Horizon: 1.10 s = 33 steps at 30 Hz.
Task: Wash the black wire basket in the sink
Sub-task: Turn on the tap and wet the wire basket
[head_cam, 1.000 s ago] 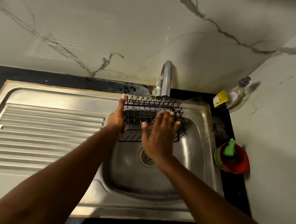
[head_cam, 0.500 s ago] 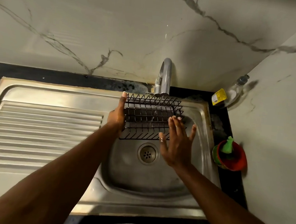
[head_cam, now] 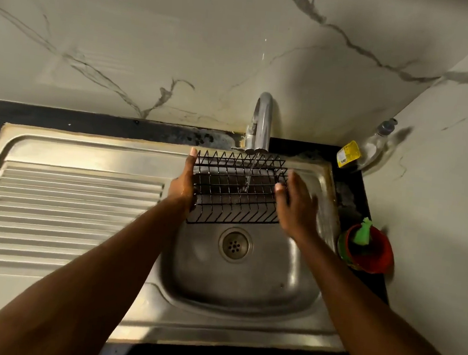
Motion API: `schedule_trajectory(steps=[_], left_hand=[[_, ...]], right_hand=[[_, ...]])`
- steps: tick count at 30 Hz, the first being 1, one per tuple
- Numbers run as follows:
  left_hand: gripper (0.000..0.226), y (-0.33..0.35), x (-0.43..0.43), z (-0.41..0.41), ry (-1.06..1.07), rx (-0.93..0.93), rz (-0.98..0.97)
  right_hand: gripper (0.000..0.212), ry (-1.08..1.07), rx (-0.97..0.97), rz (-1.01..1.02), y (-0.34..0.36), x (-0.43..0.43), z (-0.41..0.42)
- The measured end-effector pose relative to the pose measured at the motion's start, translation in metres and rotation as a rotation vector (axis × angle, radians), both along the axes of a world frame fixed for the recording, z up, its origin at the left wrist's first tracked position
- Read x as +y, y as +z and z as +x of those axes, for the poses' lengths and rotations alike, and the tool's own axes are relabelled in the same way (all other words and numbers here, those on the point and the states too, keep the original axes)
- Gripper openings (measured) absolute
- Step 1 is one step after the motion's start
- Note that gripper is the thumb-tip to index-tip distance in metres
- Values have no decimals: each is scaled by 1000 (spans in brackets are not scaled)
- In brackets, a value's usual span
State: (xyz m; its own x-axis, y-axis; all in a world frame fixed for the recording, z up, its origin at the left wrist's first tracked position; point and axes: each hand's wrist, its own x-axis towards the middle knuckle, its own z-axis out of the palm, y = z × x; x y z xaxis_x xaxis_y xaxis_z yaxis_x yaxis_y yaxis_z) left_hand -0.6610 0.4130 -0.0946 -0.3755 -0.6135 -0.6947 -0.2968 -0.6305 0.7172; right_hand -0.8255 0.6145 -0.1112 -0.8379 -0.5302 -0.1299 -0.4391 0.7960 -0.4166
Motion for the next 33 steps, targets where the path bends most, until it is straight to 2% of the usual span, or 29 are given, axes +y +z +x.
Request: schedule_trajectory(steps=[1,2,3,6,8,10,13,15,17,19,22,25,28,30,33], left_hand=[[123,-4,0,0,-14,-1,-9],[118,-8,1,2,-28,-10,-25],[115,-12,1,4,-32,-23,-41],[116,-15,-1,8,-47,-29,-59],[118,-11,0,6,-60,-47,-105],[117,-4,3,3,-64,-95,-164],[109,1,4,4,-40,-118,-143],[102,3,3,6,-49,-99,-122],[110,3,4,5,-76,-96,-126],[122,6,5,2,-78,-109,-170],[133,5,2,-3,-63,-122,-151],[121,5,4,-3,-59,-91,-148],[105,6,11,-2,-98,-95,-217],[97,1,14,0,-140,-114,-269],[65,-10,11,4,-300,-145,-454]], right_hand=[[88,-201,-211,65,2,-4,-6],[93,-309,-368,116,5,-10,-8],[94,-342,-384,148,7,-16,-5],[90,-229,-33,120,0,-24,22],[87,-113,129,107,-2,-32,47],[82,78,213,88,6,-46,81],[75,488,311,13,20,-67,115],[68,569,317,-32,21,-66,107],[61,574,365,-23,20,-54,84],[57,497,387,-3,14,-39,62],[57,230,324,-42,0,-28,49],[69,-52,179,-79,-2,-39,43],[80,-147,103,8,8,-59,49],[83,-13,130,43,14,-75,70],[72,450,214,18,16,-98,107]])
